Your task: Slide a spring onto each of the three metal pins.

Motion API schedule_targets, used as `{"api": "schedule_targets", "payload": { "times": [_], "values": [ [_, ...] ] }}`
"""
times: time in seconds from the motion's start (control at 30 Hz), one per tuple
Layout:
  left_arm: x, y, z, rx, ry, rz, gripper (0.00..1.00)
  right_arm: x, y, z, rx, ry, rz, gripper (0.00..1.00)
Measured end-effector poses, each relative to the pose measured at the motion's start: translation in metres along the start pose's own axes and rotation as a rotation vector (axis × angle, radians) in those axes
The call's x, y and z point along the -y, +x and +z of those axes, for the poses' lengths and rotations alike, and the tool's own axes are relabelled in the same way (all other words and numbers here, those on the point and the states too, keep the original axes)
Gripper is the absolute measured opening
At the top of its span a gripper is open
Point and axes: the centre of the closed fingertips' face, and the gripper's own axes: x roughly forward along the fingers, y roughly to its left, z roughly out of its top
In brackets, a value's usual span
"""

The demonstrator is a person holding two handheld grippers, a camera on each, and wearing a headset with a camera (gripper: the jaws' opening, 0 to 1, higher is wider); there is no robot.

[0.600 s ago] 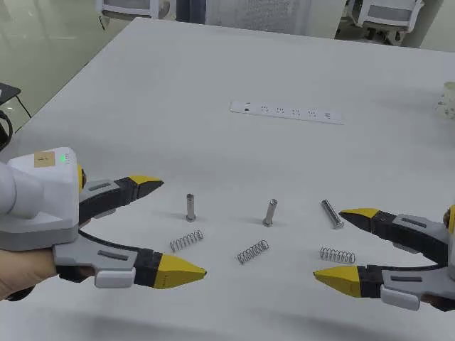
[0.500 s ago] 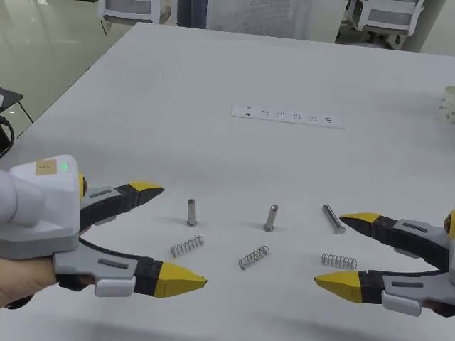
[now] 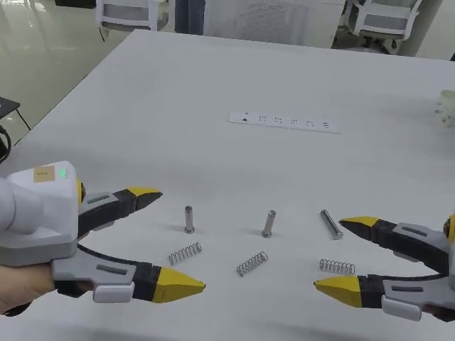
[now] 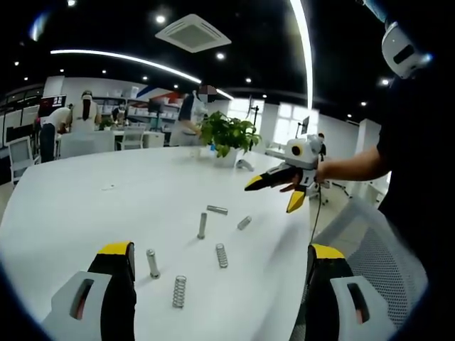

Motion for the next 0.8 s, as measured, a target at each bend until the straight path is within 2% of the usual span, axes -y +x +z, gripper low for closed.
{"api": "schedule_targets", "payload": {
  "times": [0.33,0.8],
  "values": [
    [0.0019,0.0020,-0.0009,-0.005,0.002,-0.007,0.98,-0.0035,-0.0019,-0.0062,-0.010,0.004,-0.001,0.69],
    [0.0027,-0.0005,-0.0007,-0.005,0.001,-0.005,0.98,-0.0021,-0.0015,-0.0008,0.004,-0.001,-0.009,0.69]
  ]
}}
